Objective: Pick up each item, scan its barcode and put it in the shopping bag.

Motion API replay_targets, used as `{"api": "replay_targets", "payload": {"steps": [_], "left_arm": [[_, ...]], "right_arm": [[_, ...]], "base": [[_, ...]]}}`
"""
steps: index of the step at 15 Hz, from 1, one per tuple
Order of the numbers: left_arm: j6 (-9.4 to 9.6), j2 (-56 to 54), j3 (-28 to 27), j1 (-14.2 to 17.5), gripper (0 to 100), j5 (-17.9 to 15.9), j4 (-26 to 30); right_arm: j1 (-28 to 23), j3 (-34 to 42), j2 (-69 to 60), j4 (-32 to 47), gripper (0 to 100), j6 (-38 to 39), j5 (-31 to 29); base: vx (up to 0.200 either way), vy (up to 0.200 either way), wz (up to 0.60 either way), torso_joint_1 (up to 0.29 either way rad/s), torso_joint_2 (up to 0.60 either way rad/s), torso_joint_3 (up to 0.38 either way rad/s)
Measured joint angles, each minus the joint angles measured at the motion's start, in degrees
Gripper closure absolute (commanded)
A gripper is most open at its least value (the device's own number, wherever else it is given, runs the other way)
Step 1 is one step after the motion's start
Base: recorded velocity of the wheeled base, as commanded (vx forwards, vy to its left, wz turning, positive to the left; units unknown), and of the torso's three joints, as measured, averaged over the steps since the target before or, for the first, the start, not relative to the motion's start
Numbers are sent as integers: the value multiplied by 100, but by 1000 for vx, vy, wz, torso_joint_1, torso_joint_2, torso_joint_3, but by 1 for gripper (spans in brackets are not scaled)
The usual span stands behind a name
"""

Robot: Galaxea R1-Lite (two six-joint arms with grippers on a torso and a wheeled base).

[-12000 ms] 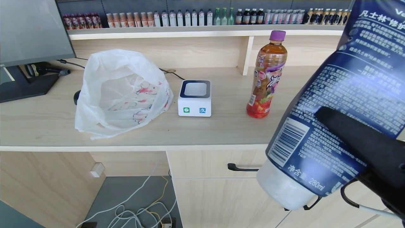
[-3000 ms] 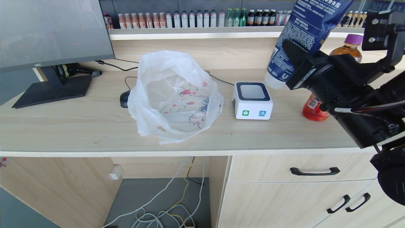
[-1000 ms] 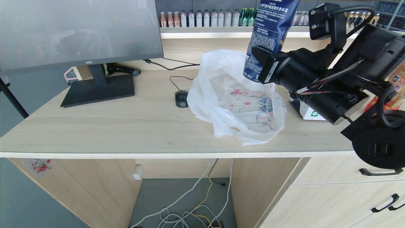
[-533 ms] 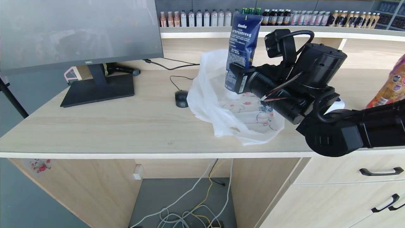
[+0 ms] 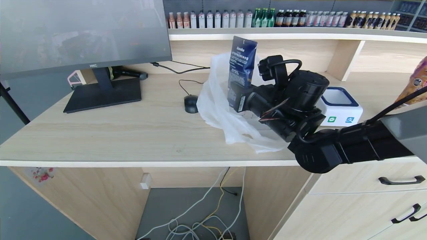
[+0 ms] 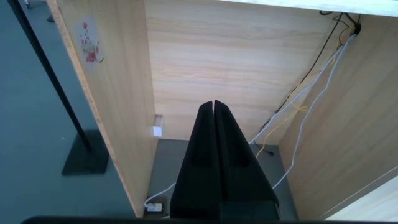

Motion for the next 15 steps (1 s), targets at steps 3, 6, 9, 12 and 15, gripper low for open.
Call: {"api": "replay_targets", "payload": {"steps": [3, 6, 9, 12, 15], "left_arm": [[0, 0, 0, 0, 100, 0, 0], [0, 0, 0, 0, 100, 0, 0], [0, 0, 0, 0, 100, 0, 0], [0, 0, 0, 0, 100, 0, 0], [0, 0, 0, 0, 100, 0, 0]], "right_arm": [[32, -74, 184, -30, 100, -11, 0], [43, -79, 276, -74, 100, -15, 2], [39, -68, 297, -59, 100, -11, 2], [39, -61, 300, -44, 100, -17, -2], [41, -57, 301, -28, 100, -20, 0]], "base": [[0, 0, 0, 0, 0, 0], [0, 0, 0, 0, 0, 0], [0, 0, 0, 0, 0, 0], [0, 0, 0, 0, 0, 0], [0, 0, 0, 0, 0, 0]]}}
